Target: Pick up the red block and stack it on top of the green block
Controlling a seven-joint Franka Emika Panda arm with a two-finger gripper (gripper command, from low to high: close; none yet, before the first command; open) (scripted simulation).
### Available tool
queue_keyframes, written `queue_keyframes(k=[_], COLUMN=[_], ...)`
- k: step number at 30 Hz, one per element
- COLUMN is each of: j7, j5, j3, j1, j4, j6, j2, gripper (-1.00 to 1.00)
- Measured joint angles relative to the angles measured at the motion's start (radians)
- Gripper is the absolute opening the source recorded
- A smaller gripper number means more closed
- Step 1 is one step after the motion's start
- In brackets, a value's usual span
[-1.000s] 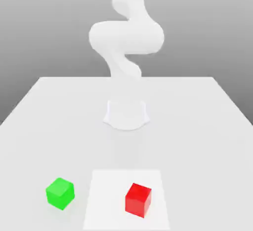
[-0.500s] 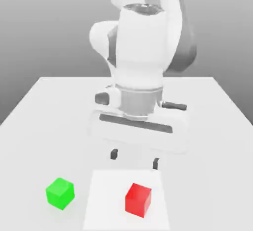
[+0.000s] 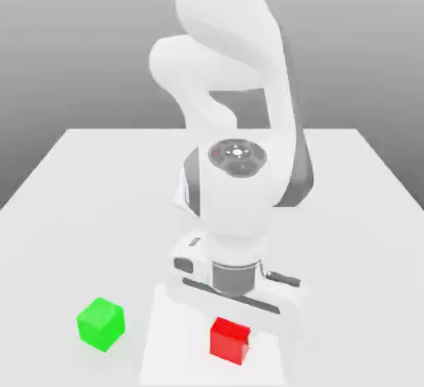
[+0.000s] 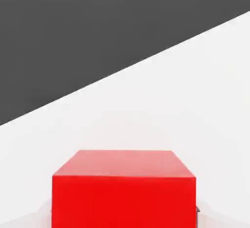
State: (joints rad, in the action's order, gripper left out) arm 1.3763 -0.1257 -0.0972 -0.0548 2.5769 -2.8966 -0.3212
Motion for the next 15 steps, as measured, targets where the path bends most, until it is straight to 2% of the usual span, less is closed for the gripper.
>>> queue_keyframes(k=[6,15], j7=[-0.07,-0.406], j5=[0.074,0.067], j3=[-0.039,0.03], j1=[-0.032,-0.175], j4=[0.029,0.032], j6=[0.154,0.212], j2=[0.183,0.24], gripper=[-1.0,-1.0])
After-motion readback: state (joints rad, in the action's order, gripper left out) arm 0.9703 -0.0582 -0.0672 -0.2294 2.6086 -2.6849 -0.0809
